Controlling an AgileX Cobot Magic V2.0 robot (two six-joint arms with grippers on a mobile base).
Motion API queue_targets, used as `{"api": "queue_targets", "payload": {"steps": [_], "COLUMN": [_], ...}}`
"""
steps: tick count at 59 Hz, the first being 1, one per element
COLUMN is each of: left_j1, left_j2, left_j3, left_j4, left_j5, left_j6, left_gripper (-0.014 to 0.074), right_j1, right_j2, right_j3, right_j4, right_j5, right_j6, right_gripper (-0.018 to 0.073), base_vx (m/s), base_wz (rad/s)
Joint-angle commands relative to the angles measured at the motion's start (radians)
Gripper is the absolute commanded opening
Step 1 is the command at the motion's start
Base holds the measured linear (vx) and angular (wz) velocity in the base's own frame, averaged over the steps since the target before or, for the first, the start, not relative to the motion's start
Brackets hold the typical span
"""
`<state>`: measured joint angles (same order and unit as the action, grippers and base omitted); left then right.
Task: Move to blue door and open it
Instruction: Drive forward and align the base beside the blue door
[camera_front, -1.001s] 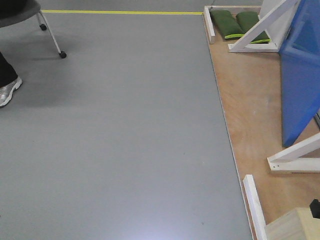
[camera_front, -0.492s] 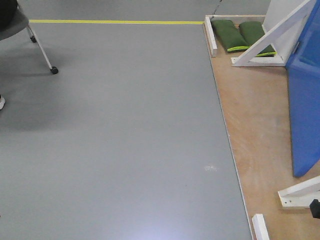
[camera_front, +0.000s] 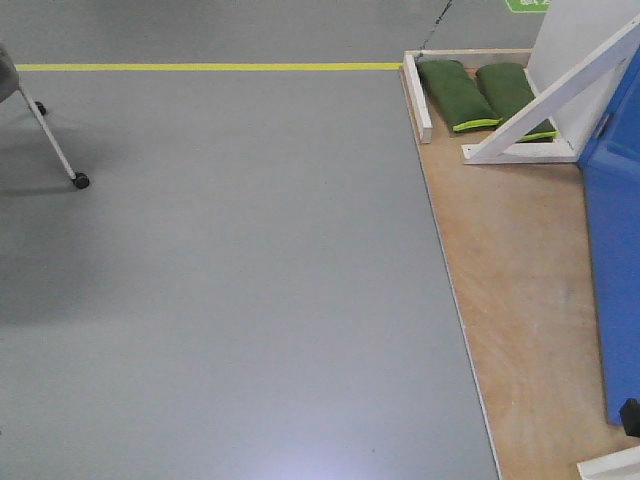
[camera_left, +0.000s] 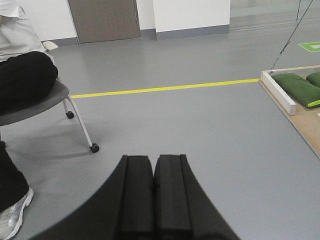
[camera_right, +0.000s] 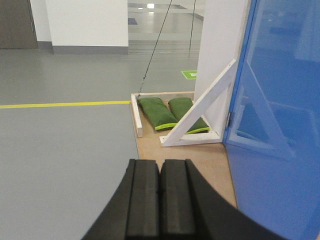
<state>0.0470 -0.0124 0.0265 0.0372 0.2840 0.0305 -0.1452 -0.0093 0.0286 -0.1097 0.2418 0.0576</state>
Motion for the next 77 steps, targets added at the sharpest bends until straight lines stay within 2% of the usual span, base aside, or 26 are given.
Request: {"api": "queue_targets", "payload": {"steps": [1,41,77], "left_j1": [-0.005,-0.005,-0.005], "left_j2": [-0.016,-0.016,-0.016], "left_j3": [0.006,0.004,0.004], "left_j4": [-0.008,-0.008,-0.008], "left_j5": [-0.086,-0.086,-0.086], "left_j6": [-0.003,-0.003,-0.003], "left_gripper": [0.007,0.007,0.007], "right_j1": [0.002,0.002,0.001], "right_j2": [-0.019,-0.019,-0.019], "right_j3": [0.02,0.02,0.02], "right_j4": [-0.008,-0.008,-0.008], "right_j5": [-0.077,-0.077,-0.072], "right_j6": [-0.011,-0.011,-0.011], "right_gripper": [0.0002,0.0002,0.0002], "base_vx": [0.33,0.29,0.15], "base_wz": [-0.03,-0.03,-0.02]}}
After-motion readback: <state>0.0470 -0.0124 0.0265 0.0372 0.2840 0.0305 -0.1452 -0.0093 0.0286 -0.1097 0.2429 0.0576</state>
